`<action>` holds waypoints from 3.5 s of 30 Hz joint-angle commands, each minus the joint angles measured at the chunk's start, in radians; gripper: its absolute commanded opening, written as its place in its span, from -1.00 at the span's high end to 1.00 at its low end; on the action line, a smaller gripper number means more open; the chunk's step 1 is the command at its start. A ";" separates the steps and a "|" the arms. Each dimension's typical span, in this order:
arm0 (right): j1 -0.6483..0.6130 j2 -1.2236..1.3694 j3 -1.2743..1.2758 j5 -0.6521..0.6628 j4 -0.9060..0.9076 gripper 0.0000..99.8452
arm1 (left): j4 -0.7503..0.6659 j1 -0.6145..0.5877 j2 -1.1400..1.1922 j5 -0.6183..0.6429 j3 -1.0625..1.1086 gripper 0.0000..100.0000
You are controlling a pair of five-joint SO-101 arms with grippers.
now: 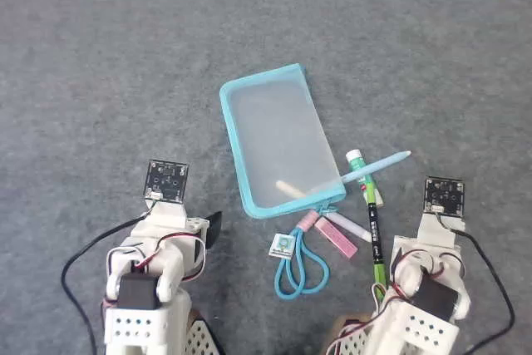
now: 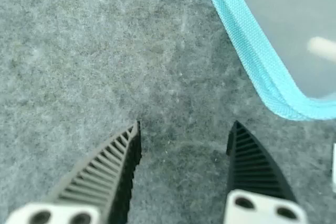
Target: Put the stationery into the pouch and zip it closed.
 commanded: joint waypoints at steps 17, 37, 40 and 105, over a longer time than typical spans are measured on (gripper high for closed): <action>0.012 -0.022 0.018 0.011 0.005 0.98 | 0.003 -0.006 -0.020 -0.002 -0.008 0.49; -0.274 -0.022 0.018 0.005 0.004 0.98 | 0.003 -0.006 -0.020 -0.002 -0.008 0.49; -0.409 -0.022 0.018 0.011 -0.035 0.98 | 0.003 -0.006 -0.020 -0.002 -0.008 0.49; -1.079 1.452 -0.850 -0.594 -0.240 0.60 | 0.003 -0.006 -0.020 -0.002 -0.008 0.49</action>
